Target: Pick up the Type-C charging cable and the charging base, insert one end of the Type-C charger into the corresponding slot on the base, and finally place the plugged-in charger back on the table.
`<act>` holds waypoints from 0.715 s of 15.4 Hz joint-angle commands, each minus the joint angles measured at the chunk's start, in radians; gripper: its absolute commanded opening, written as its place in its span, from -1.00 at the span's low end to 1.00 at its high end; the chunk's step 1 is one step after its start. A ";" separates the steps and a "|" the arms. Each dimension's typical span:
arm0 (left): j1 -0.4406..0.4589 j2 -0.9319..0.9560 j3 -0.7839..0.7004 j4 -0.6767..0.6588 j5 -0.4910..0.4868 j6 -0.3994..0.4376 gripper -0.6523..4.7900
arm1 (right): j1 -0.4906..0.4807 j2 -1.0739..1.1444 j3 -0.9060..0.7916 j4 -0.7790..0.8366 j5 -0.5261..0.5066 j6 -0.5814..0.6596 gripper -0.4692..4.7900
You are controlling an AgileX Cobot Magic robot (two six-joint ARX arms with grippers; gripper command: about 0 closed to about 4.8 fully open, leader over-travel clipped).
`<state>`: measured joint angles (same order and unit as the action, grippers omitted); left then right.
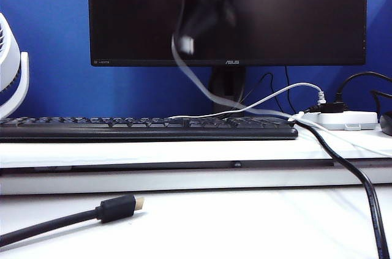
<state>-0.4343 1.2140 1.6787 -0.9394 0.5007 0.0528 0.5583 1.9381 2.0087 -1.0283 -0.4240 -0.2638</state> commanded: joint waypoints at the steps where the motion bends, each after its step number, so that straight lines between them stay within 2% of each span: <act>1: 0.000 -0.005 0.003 0.023 0.021 0.003 -0.47 | -0.006 -0.112 0.005 0.147 -0.082 0.089 -0.83; 2: 0.000 -0.005 0.003 0.042 0.063 0.002 -0.49 | -0.014 -0.176 0.005 0.249 -0.148 0.148 -0.83; 5: 0.000 -0.005 0.003 0.132 0.176 0.000 -0.58 | -0.015 -0.269 0.005 0.466 -0.238 0.271 -0.83; 8: 0.000 -0.005 0.003 0.188 0.224 0.000 -0.60 | -0.014 -0.313 0.005 0.609 -0.317 0.378 -0.83; 9: 0.000 -0.005 0.003 0.209 0.246 0.003 -0.79 | -0.014 -0.334 0.005 0.666 -0.342 0.427 -0.83; 11: 0.000 -0.005 0.003 0.251 0.272 0.003 -0.78 | -0.014 -0.359 0.005 0.740 -0.396 0.485 -0.83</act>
<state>-0.4343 1.2144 1.6787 -0.7444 0.7406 0.0536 0.5415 1.5940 2.0106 -0.3542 -0.7773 0.1715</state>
